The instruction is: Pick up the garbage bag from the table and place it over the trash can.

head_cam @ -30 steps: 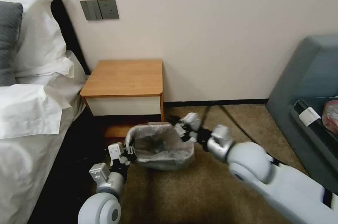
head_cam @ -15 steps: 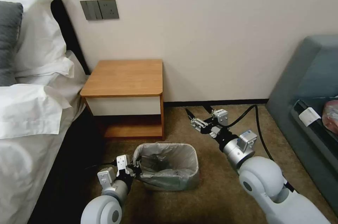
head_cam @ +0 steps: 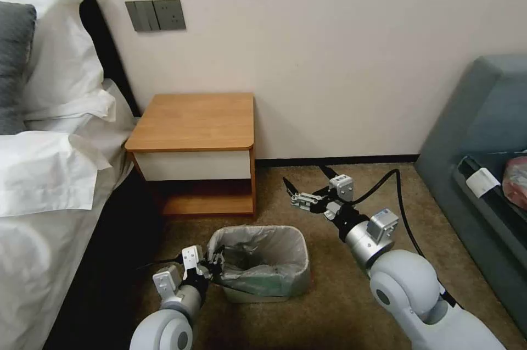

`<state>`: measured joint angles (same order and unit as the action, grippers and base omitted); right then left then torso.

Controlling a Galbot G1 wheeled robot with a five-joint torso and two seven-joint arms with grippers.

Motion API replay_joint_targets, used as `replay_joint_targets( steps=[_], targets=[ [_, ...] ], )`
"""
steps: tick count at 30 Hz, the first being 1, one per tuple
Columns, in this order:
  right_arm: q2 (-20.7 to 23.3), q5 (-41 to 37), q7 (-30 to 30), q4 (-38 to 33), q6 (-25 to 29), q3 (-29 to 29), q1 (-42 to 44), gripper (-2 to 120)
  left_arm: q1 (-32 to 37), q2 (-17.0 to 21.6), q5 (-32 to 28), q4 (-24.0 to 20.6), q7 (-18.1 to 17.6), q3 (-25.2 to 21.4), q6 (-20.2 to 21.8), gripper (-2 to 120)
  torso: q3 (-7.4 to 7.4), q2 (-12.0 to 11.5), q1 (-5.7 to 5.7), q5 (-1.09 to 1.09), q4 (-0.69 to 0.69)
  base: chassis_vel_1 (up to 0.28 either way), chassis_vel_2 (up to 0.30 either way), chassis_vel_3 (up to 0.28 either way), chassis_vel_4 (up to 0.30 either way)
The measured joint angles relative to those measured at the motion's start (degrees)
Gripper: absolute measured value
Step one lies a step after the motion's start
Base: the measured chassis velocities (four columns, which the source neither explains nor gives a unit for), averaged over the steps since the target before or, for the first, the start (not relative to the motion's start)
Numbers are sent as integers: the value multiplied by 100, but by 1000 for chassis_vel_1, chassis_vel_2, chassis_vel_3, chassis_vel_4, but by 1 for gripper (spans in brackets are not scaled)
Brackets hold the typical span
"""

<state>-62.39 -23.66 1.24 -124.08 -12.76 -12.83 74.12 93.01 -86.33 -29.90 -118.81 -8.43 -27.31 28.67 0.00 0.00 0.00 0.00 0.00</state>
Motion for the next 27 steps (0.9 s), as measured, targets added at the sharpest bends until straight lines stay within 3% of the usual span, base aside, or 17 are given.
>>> replay_joint_targets(
  steps=[9,12,16,19,20,23,27],
  targets=[
    [-179,209,-58,29,92,38,241,100,-26,35,31,3,178,-62,-303,77,0,0,0,0,0,0,0,0,0],
    [-302,264,-84,18,104,124,372,100,-42,44,80,57,270,-60,-453,93,0,0,0,0,0,0,0,0,0],
    [-337,318,-105,65,103,173,380,100,-43,31,133,65,321,-38,-639,99,0,0,0,0,0,0,0,0,0],
    [-463,562,112,154,47,221,449,100,-69,9,454,208,520,-62,-1600,100,0,0,0,0,1,0,0,0,0],
    [-463,562,112,154,47,221,449,100,-69,9,454,208,520,-62,-1600,100,0,0,0,0,1,0,0,0,0],
    [-727,903,730,235,-133,271,654,100,-177,21,779,437,691,-168,-2467,100,0,0,0,-1,1,0,0,0,0],
    [-952,1339,862,598,241,296,876,100,-222,81,1297,659,871,-244,-2969,99,0,0,0,0,0,0,0,0,0]
  ],
)
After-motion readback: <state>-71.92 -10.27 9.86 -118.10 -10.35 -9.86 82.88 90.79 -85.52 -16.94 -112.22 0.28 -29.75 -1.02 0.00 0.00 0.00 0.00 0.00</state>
